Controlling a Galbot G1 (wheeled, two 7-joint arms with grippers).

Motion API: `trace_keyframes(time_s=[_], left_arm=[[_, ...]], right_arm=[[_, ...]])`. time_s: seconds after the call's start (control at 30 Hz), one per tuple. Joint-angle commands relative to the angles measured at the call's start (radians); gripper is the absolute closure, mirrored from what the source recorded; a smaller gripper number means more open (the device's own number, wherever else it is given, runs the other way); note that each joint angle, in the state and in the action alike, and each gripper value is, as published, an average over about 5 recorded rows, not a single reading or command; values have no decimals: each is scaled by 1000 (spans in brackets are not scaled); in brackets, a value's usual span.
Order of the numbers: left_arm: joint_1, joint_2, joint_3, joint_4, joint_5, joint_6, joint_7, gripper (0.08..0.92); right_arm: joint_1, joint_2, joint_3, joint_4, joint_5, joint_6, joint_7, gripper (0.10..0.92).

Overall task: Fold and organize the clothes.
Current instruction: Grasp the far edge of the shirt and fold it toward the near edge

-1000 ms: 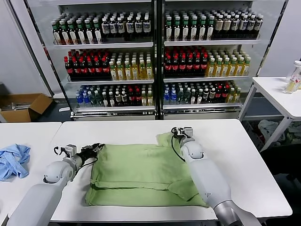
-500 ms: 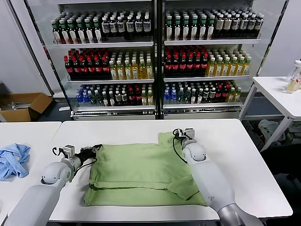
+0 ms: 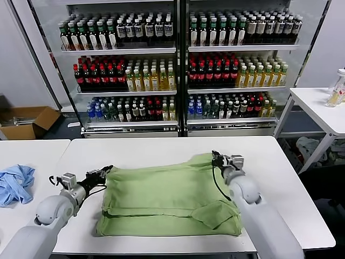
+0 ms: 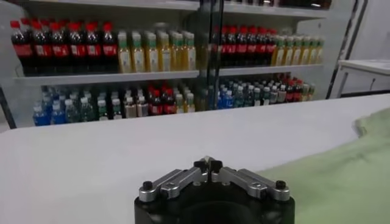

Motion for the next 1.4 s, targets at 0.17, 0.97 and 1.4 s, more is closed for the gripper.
trace_keyframes(time_s=[0.17, 0.97, 1.4], left_arm=[[171, 9, -61, -119, -14, -39, -15, 914], [348, 42, -136, -230, -12, -32, 14, 914], [386, 53, -174, -246, -14, 12, 32, 914]], right_arm=[[-290, -95, 89, 370, 30, -17, 16, 919], [-499, -98, 161, 421, -93, 10, 8, 919], [-541, -104, 192, 428, -108, 16, 6, 919]])
